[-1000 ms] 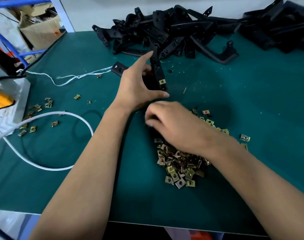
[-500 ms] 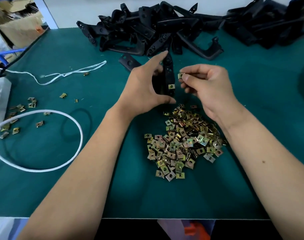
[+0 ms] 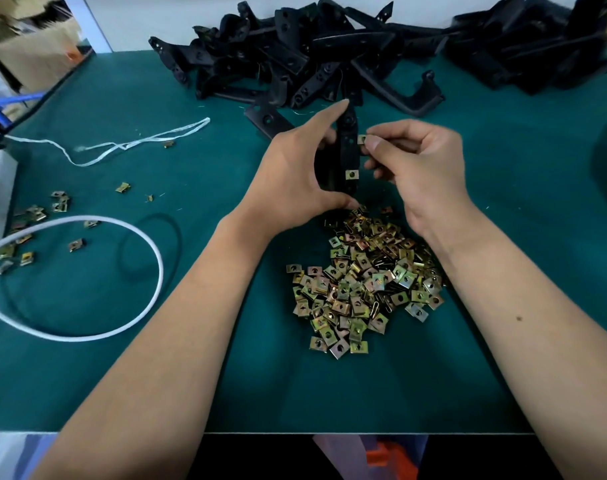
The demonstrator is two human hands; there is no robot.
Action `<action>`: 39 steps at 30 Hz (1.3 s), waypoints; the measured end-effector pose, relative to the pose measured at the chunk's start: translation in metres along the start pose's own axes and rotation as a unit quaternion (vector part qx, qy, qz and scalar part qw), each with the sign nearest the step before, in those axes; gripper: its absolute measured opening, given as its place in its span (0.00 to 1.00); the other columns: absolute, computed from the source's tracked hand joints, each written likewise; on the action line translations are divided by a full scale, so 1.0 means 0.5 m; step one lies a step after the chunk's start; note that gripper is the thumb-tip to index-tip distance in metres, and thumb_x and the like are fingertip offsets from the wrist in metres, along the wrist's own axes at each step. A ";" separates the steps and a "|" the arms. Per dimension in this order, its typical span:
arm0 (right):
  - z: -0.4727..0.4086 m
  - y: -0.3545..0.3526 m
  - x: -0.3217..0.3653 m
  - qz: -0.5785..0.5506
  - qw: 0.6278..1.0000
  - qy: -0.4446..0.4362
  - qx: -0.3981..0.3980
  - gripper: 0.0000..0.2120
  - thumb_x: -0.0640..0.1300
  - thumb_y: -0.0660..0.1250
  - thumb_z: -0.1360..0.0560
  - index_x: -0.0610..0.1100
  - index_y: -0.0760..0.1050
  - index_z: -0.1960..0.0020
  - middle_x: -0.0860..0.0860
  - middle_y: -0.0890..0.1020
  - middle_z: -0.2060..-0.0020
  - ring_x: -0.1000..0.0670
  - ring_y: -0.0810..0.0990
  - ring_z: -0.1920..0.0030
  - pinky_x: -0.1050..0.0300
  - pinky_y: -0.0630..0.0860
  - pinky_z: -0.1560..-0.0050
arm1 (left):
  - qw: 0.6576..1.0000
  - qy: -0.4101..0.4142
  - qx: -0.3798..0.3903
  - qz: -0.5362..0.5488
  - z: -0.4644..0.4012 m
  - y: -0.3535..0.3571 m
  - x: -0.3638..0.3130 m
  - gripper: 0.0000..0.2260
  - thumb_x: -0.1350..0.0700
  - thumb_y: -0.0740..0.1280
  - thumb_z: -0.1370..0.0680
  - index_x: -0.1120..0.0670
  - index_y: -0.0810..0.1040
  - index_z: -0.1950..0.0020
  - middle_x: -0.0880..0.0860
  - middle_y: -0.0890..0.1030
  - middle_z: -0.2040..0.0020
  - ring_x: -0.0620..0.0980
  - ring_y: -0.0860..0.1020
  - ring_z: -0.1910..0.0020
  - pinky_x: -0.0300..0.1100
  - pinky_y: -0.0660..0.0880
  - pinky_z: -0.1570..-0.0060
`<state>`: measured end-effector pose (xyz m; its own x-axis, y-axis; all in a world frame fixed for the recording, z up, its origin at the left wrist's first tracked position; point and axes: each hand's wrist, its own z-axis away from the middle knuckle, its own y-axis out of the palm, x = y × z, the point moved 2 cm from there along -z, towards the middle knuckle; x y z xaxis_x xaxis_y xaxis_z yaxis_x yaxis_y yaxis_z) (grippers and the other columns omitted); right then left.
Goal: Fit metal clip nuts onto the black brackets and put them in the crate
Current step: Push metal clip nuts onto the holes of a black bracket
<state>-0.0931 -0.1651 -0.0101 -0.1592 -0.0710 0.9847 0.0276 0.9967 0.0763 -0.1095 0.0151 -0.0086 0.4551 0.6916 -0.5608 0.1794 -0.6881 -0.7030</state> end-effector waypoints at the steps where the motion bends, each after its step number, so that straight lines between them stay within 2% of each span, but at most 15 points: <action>1: 0.000 0.000 -0.001 0.002 1.000 0.000 0.000 0.05 0.33 0.74 0.25 0.41 0.84 0.52 0.47 0.87 0.62 0.51 0.83 0.64 0.61 0.77 0.63 | 1.000 0.001 0.000 -0.001 0.000 0.000 0.000 0.54 0.44 0.85 0.40 0.51 0.64 0.19 0.47 0.79 0.43 0.44 0.77 0.43 0.30 0.70 0.38; 4: 0.001 0.001 -0.001 0.007 1.000 -0.007 0.000 0.06 0.33 0.74 0.26 0.43 0.84 0.54 0.47 0.87 0.63 0.52 0.83 0.65 0.61 0.77 0.64 | 1.000 0.002 -0.001 -0.003 0.001 0.001 -0.001 0.54 0.44 0.85 0.40 0.51 0.64 0.19 0.47 0.79 0.44 0.43 0.77 0.44 0.29 0.69 0.39; 10: 0.000 0.000 -0.001 -0.008 1.000 0.013 -0.006 0.06 0.34 0.75 0.26 0.44 0.85 0.55 0.49 0.87 0.61 0.52 0.84 0.60 0.61 0.78 0.62 | 1.000 0.005 -0.002 -0.017 0.002 0.000 -0.008 0.54 0.45 0.85 0.39 0.52 0.64 0.19 0.48 0.79 0.43 0.44 0.76 0.44 0.34 0.72 0.39; 16: -0.002 -0.004 -0.002 -0.063 0.997 0.042 -0.011 0.11 0.29 0.73 0.27 0.42 0.81 0.50 0.47 0.83 0.63 0.52 0.78 0.64 0.60 0.76 0.60 | 0.999 0.010 -0.003 -0.035 0.002 0.007 -0.016 0.54 0.44 0.85 0.40 0.53 0.63 0.18 0.49 0.79 0.44 0.47 0.77 0.43 0.43 0.74 0.37; 24: 0.000 0.002 -0.006 -0.112 0.991 0.069 -0.003 0.12 0.27 0.71 0.27 0.43 0.78 0.56 0.48 0.80 0.65 0.54 0.76 0.66 0.61 0.73 0.62 | 0.999 0.006 -0.010 -0.037 0.002 0.010 -0.021 0.55 0.44 0.85 0.41 0.53 0.64 0.18 0.49 0.80 0.45 0.49 0.78 0.45 0.48 0.76 0.38; 31: 0.002 0.006 -0.007 -0.082 0.996 0.033 -0.006 0.12 0.28 0.72 0.27 0.44 0.77 0.57 0.51 0.79 0.66 0.53 0.75 0.65 0.60 0.73 0.61 | 0.999 0.007 -0.009 -0.041 0.001 0.010 -0.024 0.56 0.46 0.86 0.41 0.54 0.63 0.18 0.45 0.76 0.48 0.46 0.77 0.47 0.43 0.75 0.41; 35: 0.005 0.011 -0.004 -0.044 0.999 0.012 0.004 0.12 0.29 0.72 0.28 0.45 0.77 0.57 0.51 0.79 0.65 0.52 0.76 0.61 0.61 0.73 0.61 | 0.999 0.020 -0.004 -0.040 -0.001 0.013 -0.031 0.55 0.48 0.86 0.41 0.55 0.63 0.19 0.45 0.77 0.48 0.48 0.77 0.47 0.45 0.76 0.43; 39: 0.004 0.010 0.001 -0.011 1.000 -0.005 0.012 0.12 0.29 0.73 0.27 0.45 0.78 0.56 0.53 0.79 0.66 0.57 0.76 0.64 0.64 0.74 0.61 | 0.999 0.017 -0.008 -0.040 -0.001 0.012 -0.032 0.55 0.49 0.86 0.41 0.55 0.64 0.19 0.46 0.78 0.48 0.47 0.77 0.49 0.42 0.75 0.46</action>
<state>-0.0950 -0.1598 -0.0096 -0.1691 -0.0930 0.9812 0.0000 0.9955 0.0944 -0.1151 -0.0004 -0.0037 0.4688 0.7366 -0.4876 0.2304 -0.6348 -0.7375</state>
